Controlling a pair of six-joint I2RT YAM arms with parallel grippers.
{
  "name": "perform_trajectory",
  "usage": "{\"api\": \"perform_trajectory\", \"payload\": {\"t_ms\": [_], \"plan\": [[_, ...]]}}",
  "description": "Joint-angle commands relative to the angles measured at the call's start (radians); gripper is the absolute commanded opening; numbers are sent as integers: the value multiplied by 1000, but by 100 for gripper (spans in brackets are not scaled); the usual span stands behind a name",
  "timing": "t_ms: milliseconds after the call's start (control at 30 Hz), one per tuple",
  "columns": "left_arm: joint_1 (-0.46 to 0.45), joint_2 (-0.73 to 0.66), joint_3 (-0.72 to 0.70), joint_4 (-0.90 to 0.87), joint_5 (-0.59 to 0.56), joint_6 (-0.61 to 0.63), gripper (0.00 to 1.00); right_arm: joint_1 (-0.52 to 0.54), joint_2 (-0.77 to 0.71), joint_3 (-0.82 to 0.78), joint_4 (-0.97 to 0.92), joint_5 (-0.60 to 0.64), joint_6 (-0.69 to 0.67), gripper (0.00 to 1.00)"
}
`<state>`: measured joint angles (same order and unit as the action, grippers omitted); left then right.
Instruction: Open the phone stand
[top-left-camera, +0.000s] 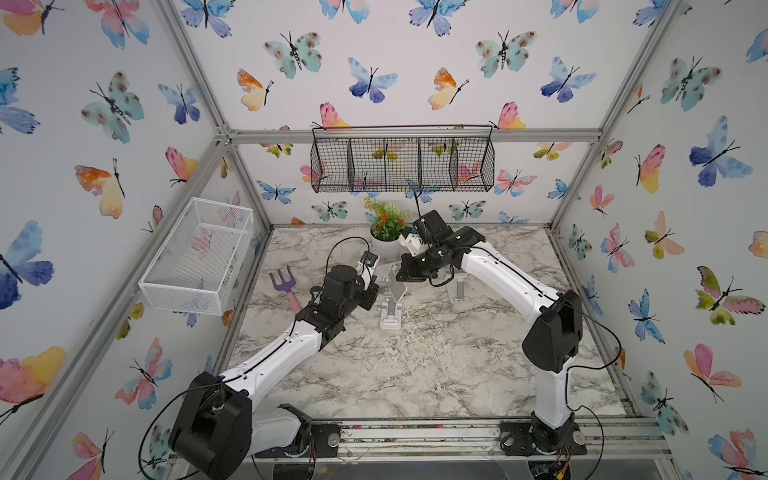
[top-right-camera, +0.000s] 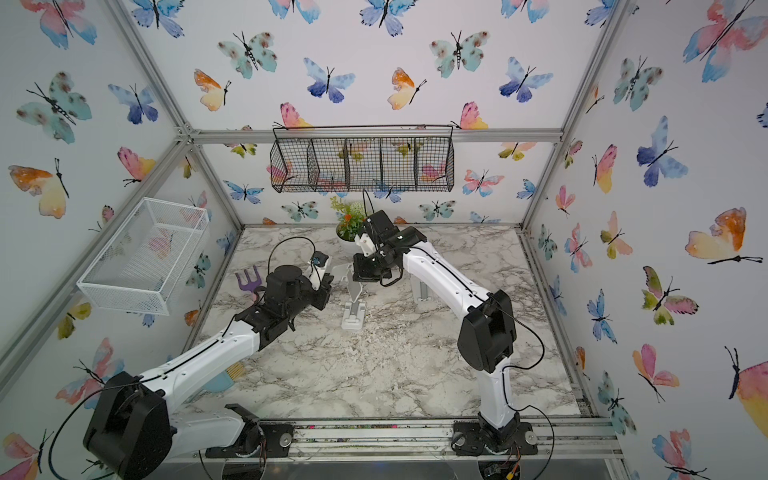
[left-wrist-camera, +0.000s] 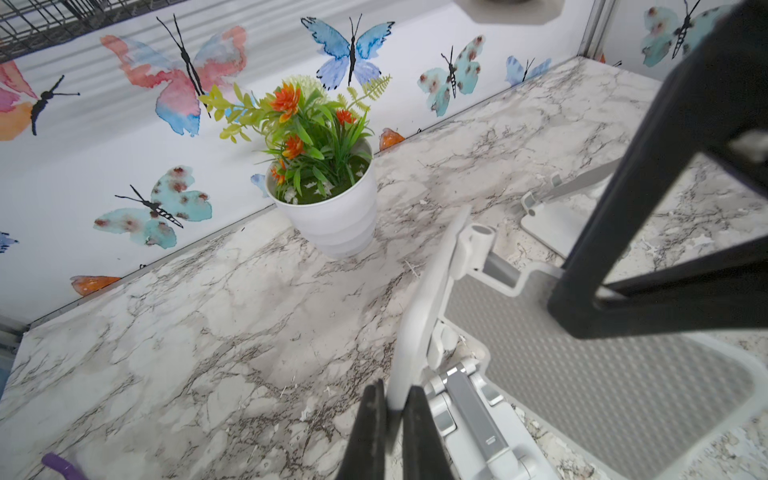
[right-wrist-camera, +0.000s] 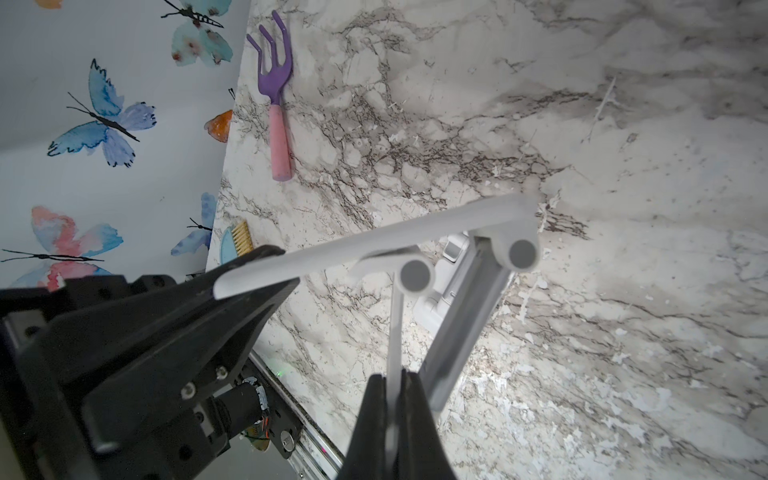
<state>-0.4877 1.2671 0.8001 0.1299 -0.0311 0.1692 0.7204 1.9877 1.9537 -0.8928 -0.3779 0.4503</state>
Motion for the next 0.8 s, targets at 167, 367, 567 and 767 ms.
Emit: {"api": "perform_trajectory", "payload": {"t_ms": [167,367,567,767], "plan": [[141,92,42,113,-169,-12,0,81,-45,69,-273,-72,-127,0],[221,122,40,146,-156,-20,0,94,-61,73,-308,-100,-157,0],[273,155,59,167,-137,-13,0,121,-79,70,-346,-105,-197,0],[279,158,87,118,-61,-33,0,125,-96,44,-328,-61,-181,0]]}}
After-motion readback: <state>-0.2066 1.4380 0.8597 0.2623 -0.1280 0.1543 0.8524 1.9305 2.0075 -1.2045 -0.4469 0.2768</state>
